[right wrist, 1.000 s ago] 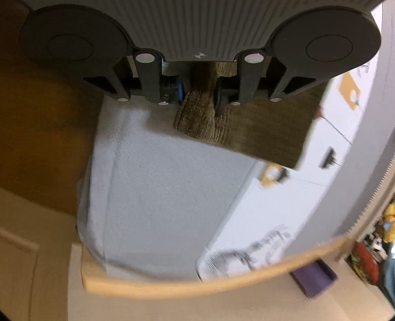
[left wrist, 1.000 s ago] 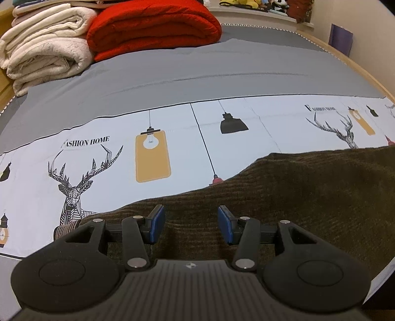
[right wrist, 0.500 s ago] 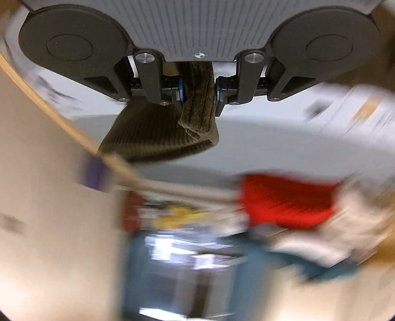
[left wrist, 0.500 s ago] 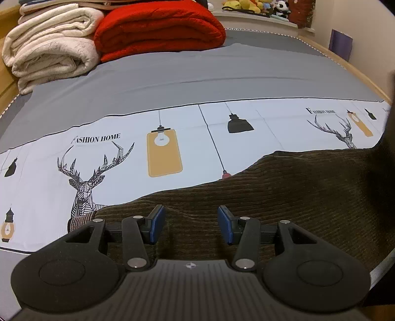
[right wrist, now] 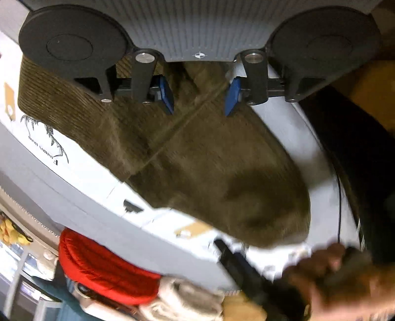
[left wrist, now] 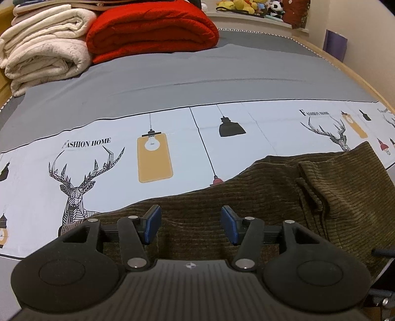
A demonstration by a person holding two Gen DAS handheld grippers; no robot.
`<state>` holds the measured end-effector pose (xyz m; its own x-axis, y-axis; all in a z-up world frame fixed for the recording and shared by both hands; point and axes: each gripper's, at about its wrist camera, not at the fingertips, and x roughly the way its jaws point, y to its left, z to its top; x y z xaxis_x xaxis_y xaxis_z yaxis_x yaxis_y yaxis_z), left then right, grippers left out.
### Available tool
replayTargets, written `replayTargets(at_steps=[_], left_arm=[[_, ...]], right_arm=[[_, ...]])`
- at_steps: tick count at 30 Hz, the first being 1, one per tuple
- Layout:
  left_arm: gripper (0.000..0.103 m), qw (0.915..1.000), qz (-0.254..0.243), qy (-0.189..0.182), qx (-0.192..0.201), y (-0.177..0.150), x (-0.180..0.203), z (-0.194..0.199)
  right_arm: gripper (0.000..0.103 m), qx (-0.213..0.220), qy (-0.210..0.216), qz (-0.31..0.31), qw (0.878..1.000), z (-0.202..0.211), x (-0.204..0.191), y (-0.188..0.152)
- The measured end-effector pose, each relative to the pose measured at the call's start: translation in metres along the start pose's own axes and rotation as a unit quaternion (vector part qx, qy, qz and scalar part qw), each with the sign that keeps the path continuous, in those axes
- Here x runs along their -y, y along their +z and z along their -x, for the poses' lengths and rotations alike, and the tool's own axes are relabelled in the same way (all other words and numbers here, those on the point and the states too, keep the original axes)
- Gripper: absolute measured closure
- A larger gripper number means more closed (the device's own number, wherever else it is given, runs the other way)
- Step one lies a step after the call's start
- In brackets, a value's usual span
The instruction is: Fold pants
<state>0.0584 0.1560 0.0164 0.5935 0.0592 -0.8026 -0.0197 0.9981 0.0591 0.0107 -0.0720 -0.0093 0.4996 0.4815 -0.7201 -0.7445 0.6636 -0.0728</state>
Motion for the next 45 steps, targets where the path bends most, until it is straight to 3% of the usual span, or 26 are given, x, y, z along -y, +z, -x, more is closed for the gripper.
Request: replayTargets(at_steps=[5,9,10,11,14,16,19,22,26,29,31,33,35,37,40,45], left_arm=[[0.043,0.9999,-0.013,-0.001,-0.002,0.000,0.008,-0.002],[0.043,0.9999,-0.013,0.003,-0.003,0.000,0.007,-0.004],[0.043,0.9999,-0.011,0.003,-0.004,0.000,0.006,-0.004],[0.043,0.9999,-0.010,0.003,-0.004,0.000,0.005,-0.004],[0.043,0.9999,-0.013,0.001,-0.003,0.001,0.007,-0.004],[0.043,0.9998,-0.005,-0.014,-0.008,0.002,0.007,-0.006],[0.043,0.9951,0.057,-0.075,-0.031,0.005,0.001,-0.012],[0.043,0.9847,0.102,-0.132,-0.050,0.009,0.007,-0.019],[0.043,0.9762,0.110,-0.175,-0.065,0.017,0.033,-0.031],[0.044,0.9705,0.110,-0.198,-0.081,0.019,0.056,-0.044],[0.044,0.9691,0.103,-0.206,-0.089,0.019,0.070,-0.052],[0.049,0.9675,0.098,-0.213,-0.094,0.019,0.081,-0.059],[0.060,0.9636,0.099,-0.227,-0.100,0.018,0.089,-0.065],[0.064,0.9605,0.102,-0.237,-0.105,0.016,0.093,-0.071],[0.064,0.9598,0.111,-0.233,-0.110,0.015,0.098,-0.080],[0.052,0.9571,0.142,-0.224,-0.117,0.015,0.098,-0.097]], right_arm=[[0.052,-0.023,-0.011,-0.028,0.999,-0.011,0.015,0.004],[0.055,-0.076,-0.021,0.028,0.996,-0.033,0.000,-0.008],[0.077,-0.074,-0.008,0.035,0.997,-0.036,-0.001,-0.008],[0.089,-0.065,0.006,0.035,0.997,-0.031,-0.002,-0.007],[0.089,-0.012,-0.001,0.052,0.999,-0.007,-0.005,-0.001],[0.089,-0.017,0.016,0.069,0.997,-0.004,-0.006,-0.006],[0.087,-0.068,0.024,0.117,0.991,-0.016,-0.018,-0.025],[0.081,-0.065,0.019,0.123,0.990,-0.014,-0.023,-0.026],[0.068,-0.035,0.050,0.022,0.998,0.008,0.006,-0.014],[0.049,0.007,0.019,-0.079,0.997,0.028,0.042,-0.009],[0.045,0.017,-0.031,-0.152,0.988,0.035,0.070,-0.013],[0.045,0.002,-0.089,-0.222,0.971,0.039,0.100,-0.024],[0.045,-0.026,-0.146,-0.282,0.948,0.042,0.127,-0.040],[0.045,-0.057,-0.188,-0.343,0.919,0.046,0.153,-0.062],[0.045,-0.081,-0.201,-0.413,0.884,0.051,0.179,-0.091],[0.039,-0.089,-0.187,-0.461,0.863,0.065,0.193,-0.123]])
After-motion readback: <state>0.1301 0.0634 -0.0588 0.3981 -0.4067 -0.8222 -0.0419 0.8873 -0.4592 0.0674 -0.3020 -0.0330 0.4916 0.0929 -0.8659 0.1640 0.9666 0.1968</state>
